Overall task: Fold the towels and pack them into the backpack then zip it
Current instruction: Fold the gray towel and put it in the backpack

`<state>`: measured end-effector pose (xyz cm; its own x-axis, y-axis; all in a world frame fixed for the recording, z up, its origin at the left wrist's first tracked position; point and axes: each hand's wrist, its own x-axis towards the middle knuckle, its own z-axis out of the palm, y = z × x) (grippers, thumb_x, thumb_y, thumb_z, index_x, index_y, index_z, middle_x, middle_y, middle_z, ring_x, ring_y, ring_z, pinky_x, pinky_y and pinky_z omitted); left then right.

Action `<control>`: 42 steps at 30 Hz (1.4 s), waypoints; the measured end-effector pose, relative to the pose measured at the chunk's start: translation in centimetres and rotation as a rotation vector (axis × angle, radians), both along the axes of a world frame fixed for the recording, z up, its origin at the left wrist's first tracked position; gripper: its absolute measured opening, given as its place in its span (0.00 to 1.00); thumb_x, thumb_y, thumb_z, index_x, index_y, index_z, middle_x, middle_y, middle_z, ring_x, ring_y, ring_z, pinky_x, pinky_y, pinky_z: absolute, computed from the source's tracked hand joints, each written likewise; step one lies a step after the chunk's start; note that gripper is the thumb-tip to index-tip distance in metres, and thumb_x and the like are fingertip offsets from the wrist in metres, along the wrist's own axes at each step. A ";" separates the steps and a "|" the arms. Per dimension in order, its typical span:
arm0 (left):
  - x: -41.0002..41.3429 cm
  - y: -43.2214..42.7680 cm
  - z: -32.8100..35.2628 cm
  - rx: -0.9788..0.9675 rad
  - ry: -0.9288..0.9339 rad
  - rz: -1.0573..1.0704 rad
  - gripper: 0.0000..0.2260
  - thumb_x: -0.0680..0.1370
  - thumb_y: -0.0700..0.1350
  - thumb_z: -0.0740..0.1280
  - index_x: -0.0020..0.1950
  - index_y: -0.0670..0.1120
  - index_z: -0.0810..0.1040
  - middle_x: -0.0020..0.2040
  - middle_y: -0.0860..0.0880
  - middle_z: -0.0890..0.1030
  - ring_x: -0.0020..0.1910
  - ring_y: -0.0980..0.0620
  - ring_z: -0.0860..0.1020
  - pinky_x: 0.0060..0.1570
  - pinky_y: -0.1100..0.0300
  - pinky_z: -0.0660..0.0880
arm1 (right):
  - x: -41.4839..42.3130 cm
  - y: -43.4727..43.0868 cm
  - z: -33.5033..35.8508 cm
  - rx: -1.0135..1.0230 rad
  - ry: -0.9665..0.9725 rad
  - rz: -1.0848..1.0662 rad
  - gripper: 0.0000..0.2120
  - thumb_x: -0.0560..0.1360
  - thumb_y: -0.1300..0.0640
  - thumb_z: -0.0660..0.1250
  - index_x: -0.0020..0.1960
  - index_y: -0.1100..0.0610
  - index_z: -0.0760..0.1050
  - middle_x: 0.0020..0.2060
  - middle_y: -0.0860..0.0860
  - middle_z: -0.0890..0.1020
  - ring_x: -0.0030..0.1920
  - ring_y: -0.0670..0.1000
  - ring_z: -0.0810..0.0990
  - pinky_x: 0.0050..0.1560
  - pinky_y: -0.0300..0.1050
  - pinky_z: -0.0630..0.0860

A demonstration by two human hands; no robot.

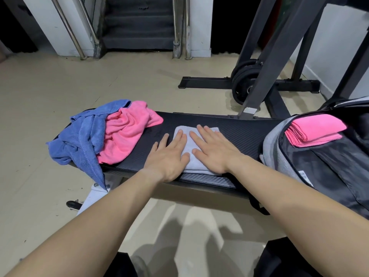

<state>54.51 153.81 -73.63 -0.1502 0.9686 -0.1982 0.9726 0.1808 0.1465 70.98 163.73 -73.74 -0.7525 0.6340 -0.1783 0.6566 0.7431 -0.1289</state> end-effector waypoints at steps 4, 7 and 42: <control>0.0 0.2 0.1 -0.010 0.067 -0.003 0.28 0.83 0.58 0.44 0.82 0.55 0.40 0.81 0.60 0.37 0.81 0.47 0.39 0.78 0.45 0.42 | -0.4 -0.6 0.2 0.004 -0.017 -0.035 0.30 0.83 0.40 0.41 0.81 0.46 0.36 0.80 0.50 0.36 0.80 0.51 0.34 0.79 0.52 0.36; -0.4 0.0 0.5 0.007 0.052 -0.001 0.28 0.83 0.60 0.46 0.82 0.57 0.42 0.81 0.58 0.38 0.81 0.46 0.43 0.78 0.45 0.45 | -0.5 -1.9 0.7 -0.014 -0.045 -0.123 0.30 0.83 0.39 0.40 0.81 0.47 0.35 0.80 0.53 0.36 0.80 0.53 0.35 0.79 0.53 0.37; -2.9 2.5 4.3 0.275 -0.259 0.154 0.14 0.70 0.47 0.77 0.52 0.51 0.78 0.39 0.55 0.80 0.44 0.51 0.80 0.43 0.55 0.76 | 0.0 3.1 6.1 -0.425 0.304 -0.332 0.14 0.66 0.55 0.81 0.47 0.53 0.79 0.33 0.51 0.80 0.34 0.50 0.75 0.33 0.42 0.70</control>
<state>51.62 156.34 -69.35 -0.2764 0.9609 0.0150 0.8619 0.2409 0.4462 71.02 166.79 -67.61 -0.5841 0.7636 -0.2751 0.7313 0.3479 -0.5867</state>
